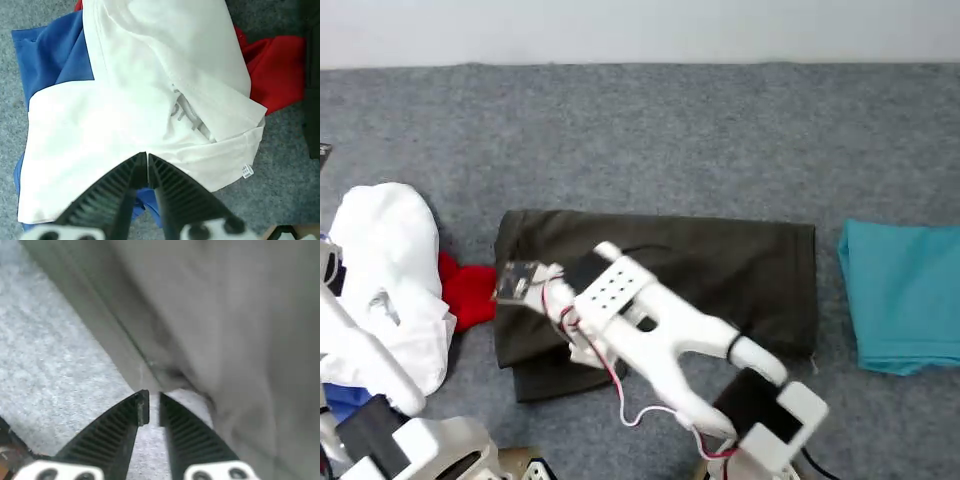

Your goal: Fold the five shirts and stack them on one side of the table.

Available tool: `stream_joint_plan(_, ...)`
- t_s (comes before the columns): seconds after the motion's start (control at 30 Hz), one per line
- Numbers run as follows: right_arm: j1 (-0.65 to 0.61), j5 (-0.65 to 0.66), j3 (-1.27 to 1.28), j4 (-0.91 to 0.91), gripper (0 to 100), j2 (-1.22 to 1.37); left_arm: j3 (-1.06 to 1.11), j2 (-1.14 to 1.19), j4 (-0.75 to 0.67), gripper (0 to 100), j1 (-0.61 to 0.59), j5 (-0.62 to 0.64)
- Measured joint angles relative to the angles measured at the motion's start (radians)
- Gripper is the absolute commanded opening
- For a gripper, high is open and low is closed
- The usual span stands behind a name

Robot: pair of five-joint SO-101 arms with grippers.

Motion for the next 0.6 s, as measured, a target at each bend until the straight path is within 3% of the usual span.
stream_joint_plan(0.4, -0.012, 0.0, -0.371, 0.097, 12.5, 0.319, 0.0, 0.0, 0.0, 2, 0.0, -0.002)
stream_joint_plan(0.6, 0.0, 0.0, -0.54, 0.138, 7.6, 0.442, 0.0, 0.0, 0.0, 2, 0.0, -0.002)
